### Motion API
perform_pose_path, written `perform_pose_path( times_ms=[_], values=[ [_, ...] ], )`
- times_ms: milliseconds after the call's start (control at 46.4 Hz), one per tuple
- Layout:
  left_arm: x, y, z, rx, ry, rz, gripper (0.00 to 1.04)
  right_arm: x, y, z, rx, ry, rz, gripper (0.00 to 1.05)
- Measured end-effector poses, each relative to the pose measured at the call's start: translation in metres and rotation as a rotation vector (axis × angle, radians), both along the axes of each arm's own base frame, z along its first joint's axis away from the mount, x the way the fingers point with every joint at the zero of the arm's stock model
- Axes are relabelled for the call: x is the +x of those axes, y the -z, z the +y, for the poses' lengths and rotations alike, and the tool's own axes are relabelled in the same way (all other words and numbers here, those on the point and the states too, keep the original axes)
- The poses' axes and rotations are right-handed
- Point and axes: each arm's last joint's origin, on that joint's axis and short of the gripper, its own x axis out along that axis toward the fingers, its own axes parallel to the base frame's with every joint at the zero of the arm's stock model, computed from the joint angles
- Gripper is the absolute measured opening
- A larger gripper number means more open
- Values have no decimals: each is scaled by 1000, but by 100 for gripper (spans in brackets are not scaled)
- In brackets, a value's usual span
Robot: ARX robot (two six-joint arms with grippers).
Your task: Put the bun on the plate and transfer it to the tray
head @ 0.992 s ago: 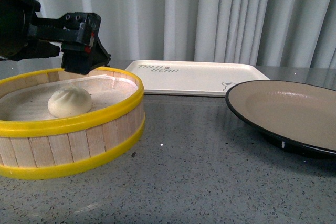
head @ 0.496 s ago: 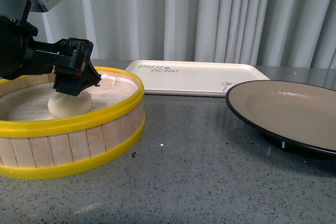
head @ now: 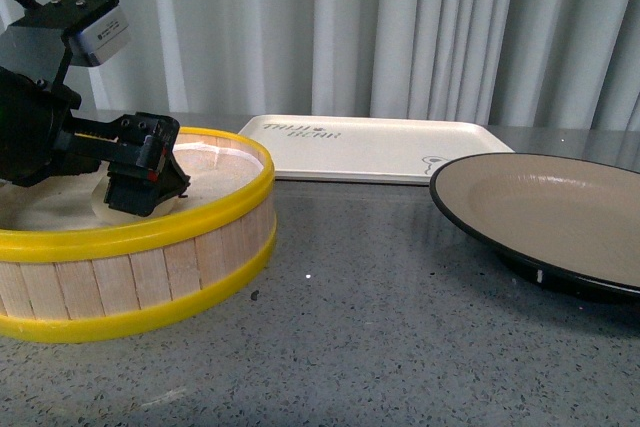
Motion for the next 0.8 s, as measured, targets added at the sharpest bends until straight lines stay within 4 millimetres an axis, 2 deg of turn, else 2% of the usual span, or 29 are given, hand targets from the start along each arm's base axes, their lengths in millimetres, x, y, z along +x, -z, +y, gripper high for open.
perform_pose_path(
  times_ms=[216,410,690,755,798],
  values=[
    [1,3,-1,7,-5,9,97,0,0,0,0,0,0,96],
    [1,1,-6,7,9,-14,63,0,0,0,0,0,0,96],
    [-13,-31,-33,-57,135,-181,13,0,0,0,0,0,0,96],
    [-16,-39,-46,-86,195,-221,6,0,0,0,0,0,0,96],
    [-17,-43,-52,-100,224,-238,5,0,0,0,0,0,0,96]
  ],
)
